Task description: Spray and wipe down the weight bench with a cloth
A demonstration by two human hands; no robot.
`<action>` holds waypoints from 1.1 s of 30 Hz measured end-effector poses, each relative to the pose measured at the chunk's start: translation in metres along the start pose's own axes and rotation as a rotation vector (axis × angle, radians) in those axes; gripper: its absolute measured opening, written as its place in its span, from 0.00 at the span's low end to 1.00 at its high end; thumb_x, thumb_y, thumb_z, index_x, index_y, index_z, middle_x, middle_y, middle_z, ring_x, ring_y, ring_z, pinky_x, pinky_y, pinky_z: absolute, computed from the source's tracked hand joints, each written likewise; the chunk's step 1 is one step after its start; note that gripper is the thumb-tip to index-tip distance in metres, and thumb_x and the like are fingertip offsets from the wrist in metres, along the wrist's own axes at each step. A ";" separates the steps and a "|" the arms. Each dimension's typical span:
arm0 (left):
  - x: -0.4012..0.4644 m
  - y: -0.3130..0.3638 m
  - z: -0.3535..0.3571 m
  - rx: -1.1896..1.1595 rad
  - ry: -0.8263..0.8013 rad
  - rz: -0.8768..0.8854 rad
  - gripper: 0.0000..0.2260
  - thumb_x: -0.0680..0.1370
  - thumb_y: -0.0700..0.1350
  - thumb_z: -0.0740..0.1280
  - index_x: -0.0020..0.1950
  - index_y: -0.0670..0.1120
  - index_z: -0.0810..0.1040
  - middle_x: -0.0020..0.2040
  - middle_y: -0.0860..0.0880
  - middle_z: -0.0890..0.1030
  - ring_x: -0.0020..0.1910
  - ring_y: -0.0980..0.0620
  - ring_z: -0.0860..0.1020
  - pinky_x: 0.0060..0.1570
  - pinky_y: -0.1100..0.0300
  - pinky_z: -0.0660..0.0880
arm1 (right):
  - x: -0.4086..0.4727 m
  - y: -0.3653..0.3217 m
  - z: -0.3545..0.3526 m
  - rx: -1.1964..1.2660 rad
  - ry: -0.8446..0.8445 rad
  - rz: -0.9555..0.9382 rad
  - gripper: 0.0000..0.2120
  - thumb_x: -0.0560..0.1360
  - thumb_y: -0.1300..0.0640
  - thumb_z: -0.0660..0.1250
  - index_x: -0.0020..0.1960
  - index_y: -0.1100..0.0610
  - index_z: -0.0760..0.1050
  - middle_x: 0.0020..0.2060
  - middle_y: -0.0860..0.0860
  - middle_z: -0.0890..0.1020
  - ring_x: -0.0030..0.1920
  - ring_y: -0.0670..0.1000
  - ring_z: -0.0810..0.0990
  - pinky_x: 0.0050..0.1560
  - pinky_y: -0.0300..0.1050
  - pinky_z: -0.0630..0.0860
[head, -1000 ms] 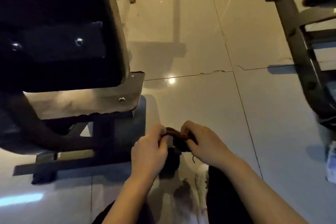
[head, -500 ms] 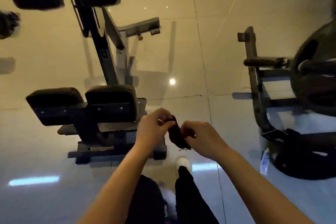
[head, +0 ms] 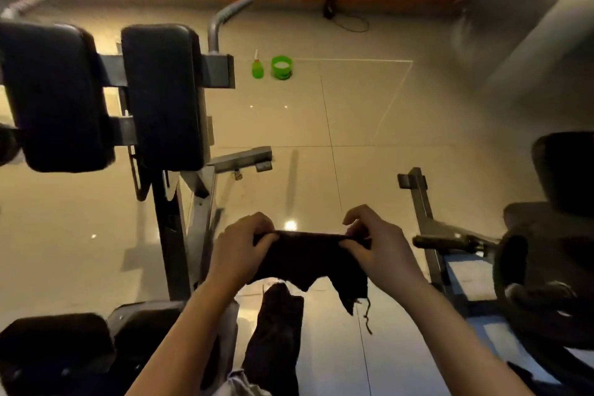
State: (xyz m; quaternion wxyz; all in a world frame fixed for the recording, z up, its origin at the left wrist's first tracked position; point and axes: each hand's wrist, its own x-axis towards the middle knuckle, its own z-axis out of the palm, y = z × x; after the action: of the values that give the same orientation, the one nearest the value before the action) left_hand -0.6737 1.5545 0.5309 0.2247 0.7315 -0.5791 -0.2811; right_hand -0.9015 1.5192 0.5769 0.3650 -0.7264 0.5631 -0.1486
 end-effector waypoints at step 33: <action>0.746 0.145 -0.058 -0.154 0.052 -0.218 0.03 0.76 0.46 0.70 0.48 0.55 0.81 0.40 0.56 0.83 0.42 0.55 0.81 0.43 0.59 0.77 | 0.794 -0.021 -0.199 0.581 -0.177 0.400 0.12 0.74 0.70 0.67 0.54 0.57 0.76 0.45 0.55 0.81 0.45 0.53 0.80 0.49 0.47 0.79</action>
State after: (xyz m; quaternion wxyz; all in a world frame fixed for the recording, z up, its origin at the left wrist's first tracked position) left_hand -0.6113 0.7949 0.5560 0.2634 0.7776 -0.4668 -0.3285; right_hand -0.7560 0.7136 0.5738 0.6252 -0.4779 0.5947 -0.1645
